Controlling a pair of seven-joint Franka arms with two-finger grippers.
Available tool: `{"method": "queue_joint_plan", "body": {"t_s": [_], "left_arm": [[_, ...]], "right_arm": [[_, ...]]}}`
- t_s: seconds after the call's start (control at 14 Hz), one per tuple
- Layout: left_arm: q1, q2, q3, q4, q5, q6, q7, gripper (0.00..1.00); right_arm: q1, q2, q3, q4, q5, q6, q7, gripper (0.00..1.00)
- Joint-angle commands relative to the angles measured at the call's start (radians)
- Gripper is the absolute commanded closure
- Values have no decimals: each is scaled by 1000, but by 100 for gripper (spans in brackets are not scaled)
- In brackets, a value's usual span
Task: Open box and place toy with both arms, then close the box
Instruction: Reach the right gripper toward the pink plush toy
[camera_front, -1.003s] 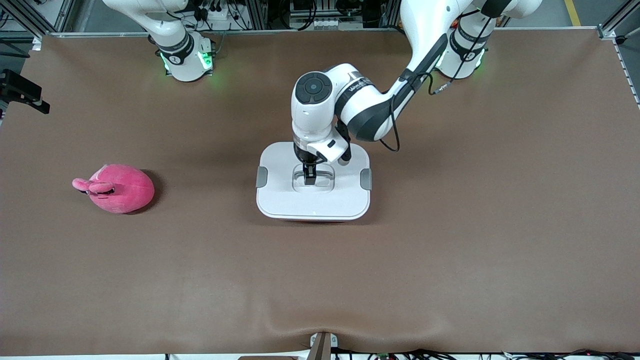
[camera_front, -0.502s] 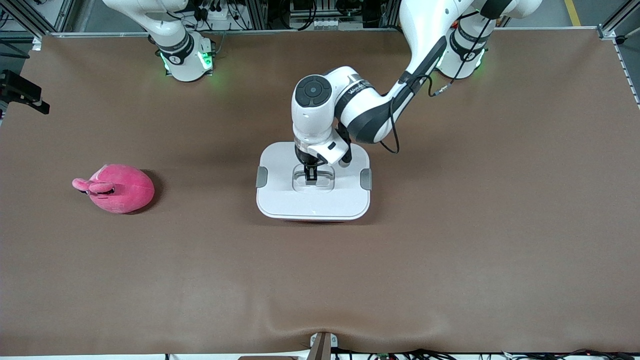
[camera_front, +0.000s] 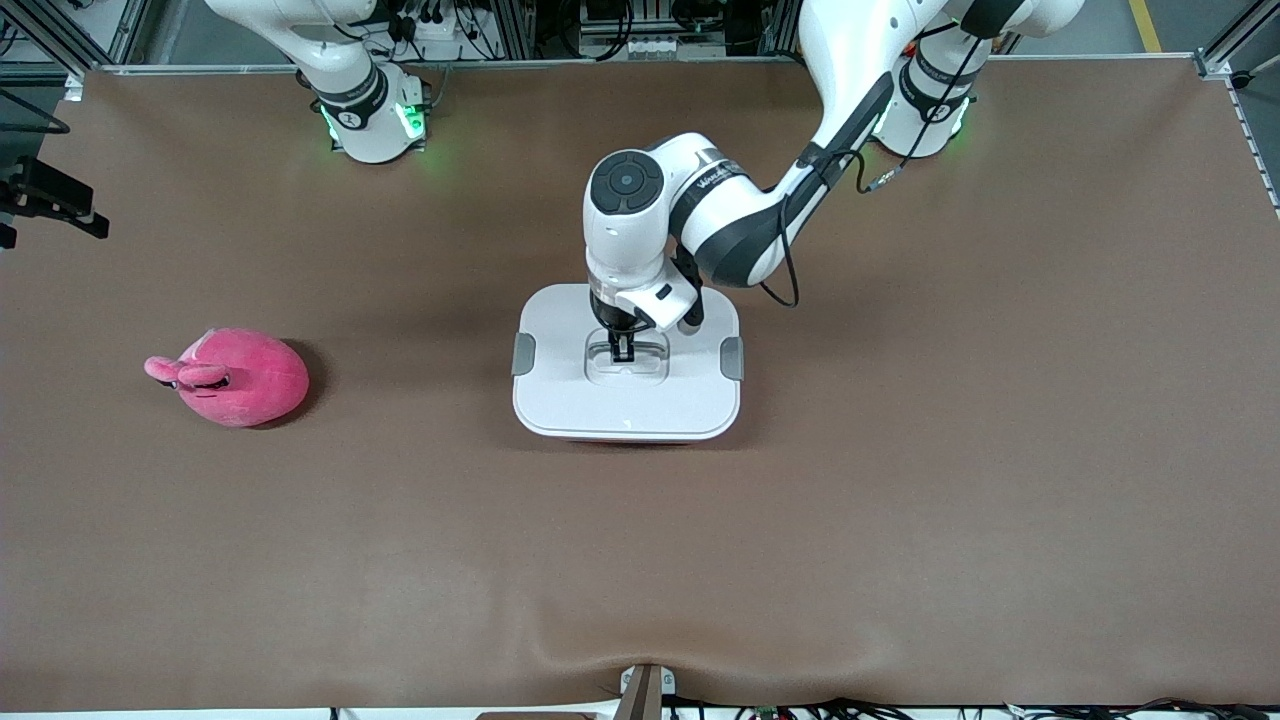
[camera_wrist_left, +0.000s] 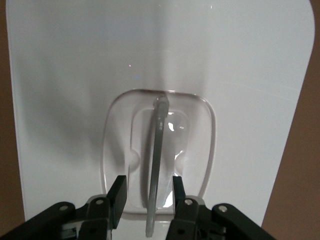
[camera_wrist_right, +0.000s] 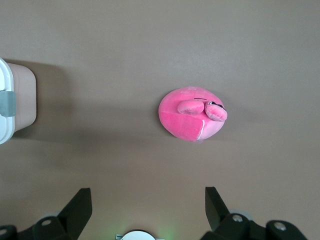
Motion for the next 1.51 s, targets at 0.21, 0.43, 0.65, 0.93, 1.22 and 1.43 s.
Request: {"method": "queue_joint_plan", "body": {"t_s": [0.21,0.43,0.65,0.93,1.22,1.43], "left_arm": [[-11,11,7,20,24,6,-9,71],[-11,11,7,20,22,6,-7,82],[-11,11,7,21,24,6,4,88],[-12,11,7,21,28,6,30,97],[-12,9,7,21,28,6,34,100],[-9,2,7,23,28,6,37,100]], "right_arm": [[1,45,2,12,0,-7,9,0],[-6,50,2,12,-2,-7,6,0],[-1,62,3,12,0,-7,7,0],[-2,94,3,12,-3,-6,-46,0],[-22,150,3,13,-5,-3,-92,0],[-21,165,3,13,-15,-3,-101,0]]}}
